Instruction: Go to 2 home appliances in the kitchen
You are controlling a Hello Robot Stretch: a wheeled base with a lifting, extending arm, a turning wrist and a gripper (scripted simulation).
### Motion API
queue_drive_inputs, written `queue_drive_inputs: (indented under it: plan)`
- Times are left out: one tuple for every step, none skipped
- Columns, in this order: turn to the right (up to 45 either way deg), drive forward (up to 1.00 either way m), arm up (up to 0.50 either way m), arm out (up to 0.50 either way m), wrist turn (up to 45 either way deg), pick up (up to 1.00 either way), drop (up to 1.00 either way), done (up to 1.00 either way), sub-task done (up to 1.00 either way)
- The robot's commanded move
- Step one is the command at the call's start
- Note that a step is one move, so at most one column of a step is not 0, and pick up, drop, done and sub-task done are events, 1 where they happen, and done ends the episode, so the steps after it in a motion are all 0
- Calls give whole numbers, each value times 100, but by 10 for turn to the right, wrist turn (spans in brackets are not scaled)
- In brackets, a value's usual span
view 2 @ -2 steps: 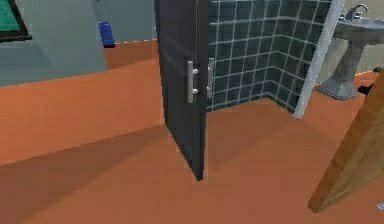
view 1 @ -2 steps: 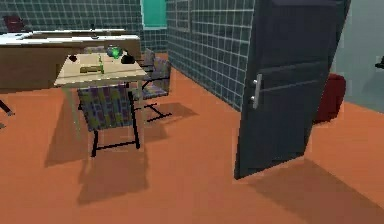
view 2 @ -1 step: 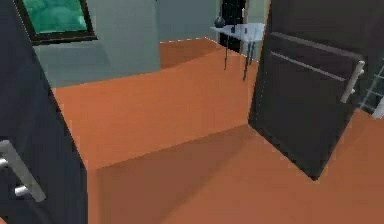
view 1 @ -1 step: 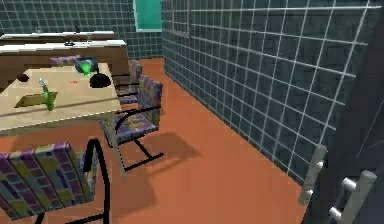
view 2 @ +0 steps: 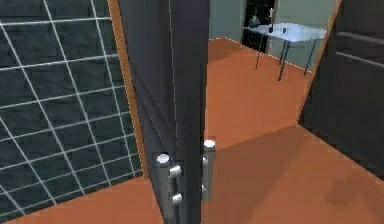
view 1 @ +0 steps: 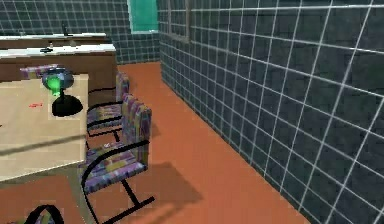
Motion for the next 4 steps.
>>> queue_drive_inputs:
  plan:
    - [90, 0, 0, 0, 0, 0, 0, 0, 0]
    - [0, 100, 0, 0, 0, 0, 0, 0, 0]
    - [30, 0, 0, 0, 0, 0, 0, 0, 0]
    - [0, 30, 0, 0, 0, 0, 0, 0, 0]
